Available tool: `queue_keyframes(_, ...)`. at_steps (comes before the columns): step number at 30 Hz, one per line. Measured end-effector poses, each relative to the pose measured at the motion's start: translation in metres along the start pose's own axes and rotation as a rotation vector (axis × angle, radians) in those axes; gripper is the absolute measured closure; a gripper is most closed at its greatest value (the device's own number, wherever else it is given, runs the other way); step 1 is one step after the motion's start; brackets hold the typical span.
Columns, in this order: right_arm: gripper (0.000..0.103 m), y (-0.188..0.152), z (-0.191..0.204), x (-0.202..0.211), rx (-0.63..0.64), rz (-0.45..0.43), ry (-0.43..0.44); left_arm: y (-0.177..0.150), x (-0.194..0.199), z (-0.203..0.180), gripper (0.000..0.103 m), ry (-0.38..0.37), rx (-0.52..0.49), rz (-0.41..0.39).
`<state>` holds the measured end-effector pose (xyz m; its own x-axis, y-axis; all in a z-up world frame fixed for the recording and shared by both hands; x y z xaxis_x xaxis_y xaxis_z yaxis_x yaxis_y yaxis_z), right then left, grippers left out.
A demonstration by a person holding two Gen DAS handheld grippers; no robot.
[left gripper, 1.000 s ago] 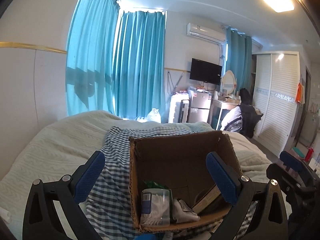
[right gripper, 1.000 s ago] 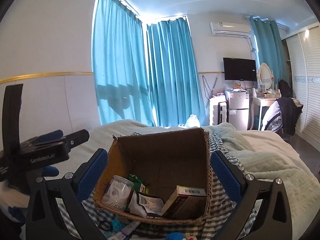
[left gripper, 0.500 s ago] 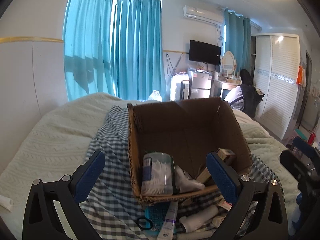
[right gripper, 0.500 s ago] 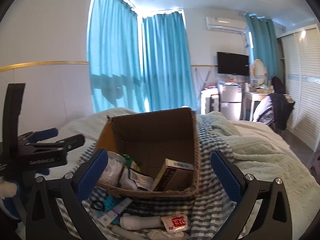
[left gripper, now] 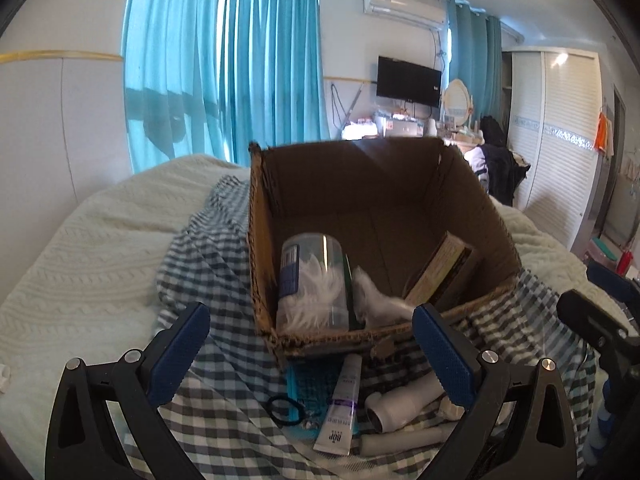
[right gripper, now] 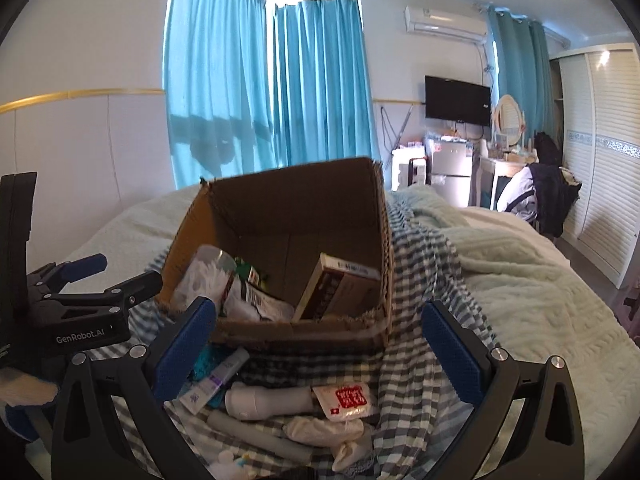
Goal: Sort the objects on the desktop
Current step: 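Grasp the white BOP tube with the left tool while the right grasps the white sachet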
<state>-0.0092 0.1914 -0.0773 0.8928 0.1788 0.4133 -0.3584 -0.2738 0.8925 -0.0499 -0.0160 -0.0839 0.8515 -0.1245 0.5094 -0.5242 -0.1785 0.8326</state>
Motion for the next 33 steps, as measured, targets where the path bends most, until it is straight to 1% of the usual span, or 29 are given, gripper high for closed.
queue_keyframes(4,0.000,-0.007,0.001,-0.005,-0.007,0.033,0.027,-0.016,-0.007,-0.005,0.000,-0.029,-0.028,0.044)
queue_keyframes(6,0.000,-0.013,0.002,-0.010,-0.021,0.067,0.071,-0.025,-0.011,-0.008,0.000,-0.044,-0.044,0.058)
queue_keyframes(8,0.000,-0.017,0.002,-0.012,-0.023,0.079,0.067,-0.036,-0.019,-0.011,0.000,-0.042,-0.069,0.097)
queue_keyframes(12,0.000,-0.025,0.004,-0.019,0.016,0.108,0.025,-0.048,-0.029,-0.009,0.001,-0.024,-0.084,0.108)
queue_keyframes(14,0.001,-0.030,0.005,-0.023,0.028,0.128,0.032,-0.053,-0.036,-0.005,0.003,-0.032,-0.070,0.132)
queue_keyframes(16,0.002,-0.035,0.008,-0.028,0.038,0.146,0.040,-0.059,-0.043,-0.002,0.011,-0.031,-0.065,0.154)
queue_keyframes(17,0.004,-0.038,0.010,-0.031,0.044,0.160,0.045,-0.063,-0.049,-0.001,0.012,-0.019,-0.073,0.174)
queue_keyframes(18,0.006,-0.041,0.011,-0.034,0.049,0.172,0.047,-0.066,-0.053,0.000,0.016,-0.011,-0.080,0.185)
queue_keyframes(19,0.010,-0.045,0.013,-0.038,0.056,0.190,0.052,-0.069,-0.056,0.000,0.019,-0.006,-0.085,0.194)
queue_keyframes(20,0.014,-0.048,0.015,-0.041,0.060,0.205,0.056,-0.072,-0.061,0.001,0.020,-0.006,-0.085,0.210)
queue_keyframes(24,0.014,-0.060,0.019,-0.053,0.062,0.256,0.063,-0.080,-0.072,0.001,0.021,-0.003,-0.088,0.242)
queue_keyframes(25,0.014,-0.064,0.019,-0.056,0.063,0.273,0.063,-0.082,-0.074,0.001,0.023,-0.002,-0.088,0.250)
queue_keyframes(27,0.016,-0.069,0.018,-0.060,0.063,0.296,0.061,-0.087,-0.082,0.001,0.024,0.013,-0.093,0.273)
queue_keyframes(29,0.021,-0.074,0.017,-0.065,0.060,0.319,0.064,-0.094,-0.091,0.001,0.026,0.025,-0.097,0.312)
queue_keyframes(31,0.021,-0.079,0.016,-0.070,0.057,0.343,0.059,-0.098,-0.097,0.001,0.034,0.026,-0.092,0.332)
queue_keyframes(33,0.021,-0.084,0.016,-0.075,0.075,0.372,0.037,-0.101,-0.102,0.002,0.036,0.037,-0.092,0.342)
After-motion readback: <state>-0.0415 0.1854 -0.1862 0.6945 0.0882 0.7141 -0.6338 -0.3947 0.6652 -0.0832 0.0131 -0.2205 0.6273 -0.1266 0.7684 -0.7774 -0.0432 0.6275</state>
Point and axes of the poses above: each gripper's, at about its wrist camera, not at the fingertips, and x roughly against the way its jaws point, z to its left, y to its top, the point moved 5 cm from there along -x, roughly the way its jaws point, and after that the axes turned 14 degrees about x, right-handed, at the moved point
